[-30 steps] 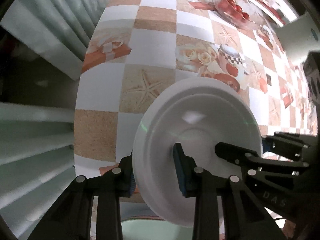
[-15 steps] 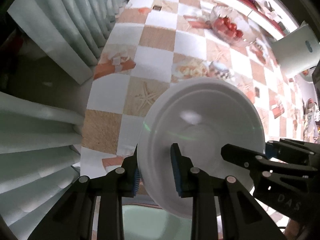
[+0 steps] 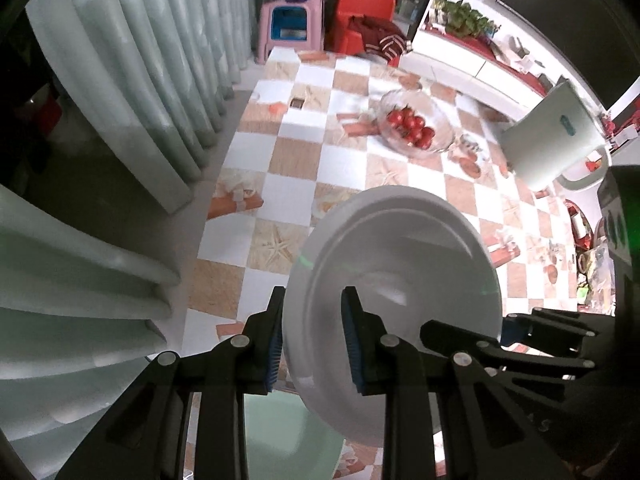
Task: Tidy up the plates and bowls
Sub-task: 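Carry the plate stack with both grippers over the mint-green square plate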
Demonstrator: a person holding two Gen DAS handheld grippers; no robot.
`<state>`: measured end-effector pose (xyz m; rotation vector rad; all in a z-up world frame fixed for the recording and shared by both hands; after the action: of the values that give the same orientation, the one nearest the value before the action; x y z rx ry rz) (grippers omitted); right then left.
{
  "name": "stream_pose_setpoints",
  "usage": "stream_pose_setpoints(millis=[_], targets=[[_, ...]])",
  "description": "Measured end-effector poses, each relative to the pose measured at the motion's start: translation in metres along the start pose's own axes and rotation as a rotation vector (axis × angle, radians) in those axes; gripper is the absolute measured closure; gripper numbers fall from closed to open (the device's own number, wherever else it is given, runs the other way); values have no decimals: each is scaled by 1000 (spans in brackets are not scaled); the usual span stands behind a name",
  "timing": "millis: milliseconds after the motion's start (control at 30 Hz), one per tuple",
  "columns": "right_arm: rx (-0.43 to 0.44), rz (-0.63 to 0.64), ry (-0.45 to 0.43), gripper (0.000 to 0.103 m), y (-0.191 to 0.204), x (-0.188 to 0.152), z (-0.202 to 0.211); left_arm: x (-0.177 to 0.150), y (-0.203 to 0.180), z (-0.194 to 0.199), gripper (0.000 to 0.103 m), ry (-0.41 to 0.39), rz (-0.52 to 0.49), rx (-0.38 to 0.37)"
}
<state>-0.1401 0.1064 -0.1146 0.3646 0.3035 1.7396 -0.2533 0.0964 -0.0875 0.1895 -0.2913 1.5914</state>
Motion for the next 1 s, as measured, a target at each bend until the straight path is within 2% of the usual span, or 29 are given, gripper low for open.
stream_pose_setpoints(millis=[233,567,700,1000], targets=[[-4,14,-44,73,10,-17,33,-19,-7,28,74,-30,14,4],[4,76,-64,73,39,-47,57,-74,7,53,74,-12,90,12],[-9,123,-55,72,55,-56,54,-93,17,60,74,-10,124,26],[23,200,13,73,92,-82,29,-131,56,72,74,-7,221,62]])
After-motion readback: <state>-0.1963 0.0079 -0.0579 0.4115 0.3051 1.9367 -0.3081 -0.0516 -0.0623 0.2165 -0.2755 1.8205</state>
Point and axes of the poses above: each gripper's, at about its wrist camera, not at the fingertips, and z roughly against the way its jaws point, y to its left, x to its top, the point moved 5 cm from there along -z, roughly the way its jaws point
